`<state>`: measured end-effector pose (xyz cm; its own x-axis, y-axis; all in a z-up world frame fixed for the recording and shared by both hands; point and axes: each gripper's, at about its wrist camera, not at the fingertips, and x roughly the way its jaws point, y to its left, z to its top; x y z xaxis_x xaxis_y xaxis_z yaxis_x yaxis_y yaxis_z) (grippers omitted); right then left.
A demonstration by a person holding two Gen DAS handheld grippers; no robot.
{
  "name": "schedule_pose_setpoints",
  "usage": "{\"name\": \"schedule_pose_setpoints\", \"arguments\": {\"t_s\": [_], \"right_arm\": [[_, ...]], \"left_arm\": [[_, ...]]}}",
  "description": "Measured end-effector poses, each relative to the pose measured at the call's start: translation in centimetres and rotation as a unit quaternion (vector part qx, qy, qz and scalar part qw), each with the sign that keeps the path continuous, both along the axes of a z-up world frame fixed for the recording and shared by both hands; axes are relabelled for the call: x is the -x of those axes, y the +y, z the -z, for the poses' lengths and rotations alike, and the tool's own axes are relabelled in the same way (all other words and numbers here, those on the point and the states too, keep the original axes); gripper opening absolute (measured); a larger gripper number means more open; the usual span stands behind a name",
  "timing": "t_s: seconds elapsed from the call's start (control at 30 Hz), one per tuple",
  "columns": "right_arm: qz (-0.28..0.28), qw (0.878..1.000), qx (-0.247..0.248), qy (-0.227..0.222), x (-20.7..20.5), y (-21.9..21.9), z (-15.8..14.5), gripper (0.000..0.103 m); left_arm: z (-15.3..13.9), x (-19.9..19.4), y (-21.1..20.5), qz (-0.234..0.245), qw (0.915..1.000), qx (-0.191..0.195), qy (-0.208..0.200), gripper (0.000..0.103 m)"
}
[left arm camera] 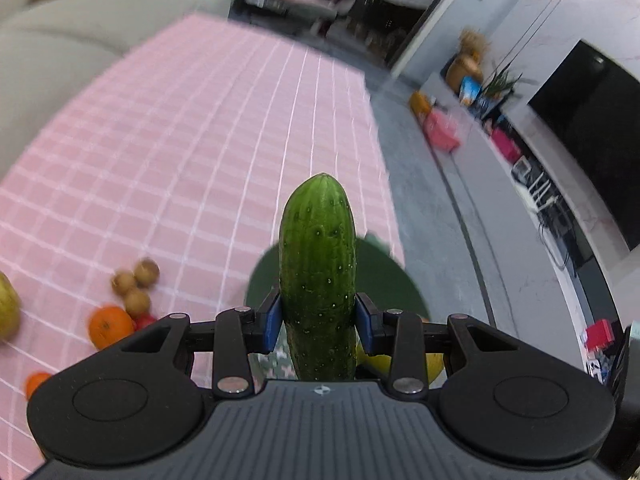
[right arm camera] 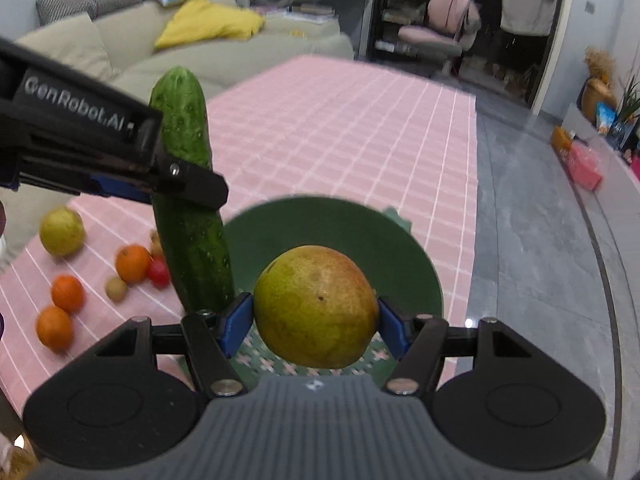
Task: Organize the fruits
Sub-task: 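Carry the cucumber and pear over the green colander with both tools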
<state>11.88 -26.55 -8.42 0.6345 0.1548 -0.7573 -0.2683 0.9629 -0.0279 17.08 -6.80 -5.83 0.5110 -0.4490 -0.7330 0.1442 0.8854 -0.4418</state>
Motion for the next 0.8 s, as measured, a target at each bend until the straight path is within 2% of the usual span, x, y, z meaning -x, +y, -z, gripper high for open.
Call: {"name": "schedule_pose_setpoints", "arguments": {"t_s": [0.13, 0.3, 0.47, 0.8], "right_arm": [[-0.014, 0.998, 0.002, 0.057, -1.9, -0.6, 1.4, 0.064], [-0.042, 0.991, -0.005, 0.128, -4.0, -1.5, 3.0, 0.064], [-0.098, 0.981, 0.021, 0.166, -4.8, -0.8, 4.4, 0.064], [-0.116, 0.973, 0.037, 0.198, -5.8, -0.7, 5.9, 0.064]], "left_arm": [[1.9, -0.9, -1.1, 0.015, 0.9991, -0.021, 0.033, 0.042], [3.2, -1.6, -2.6, 0.027, 0.9969, -0.052, 0.054, 0.042], [3.2, -2.0, -3.3, 0.031, 0.9960, -0.059, 0.059, 0.043], [4.5, -2.6, -4.2, 0.036, 0.9933, -0.082, 0.072, 0.044]]}}
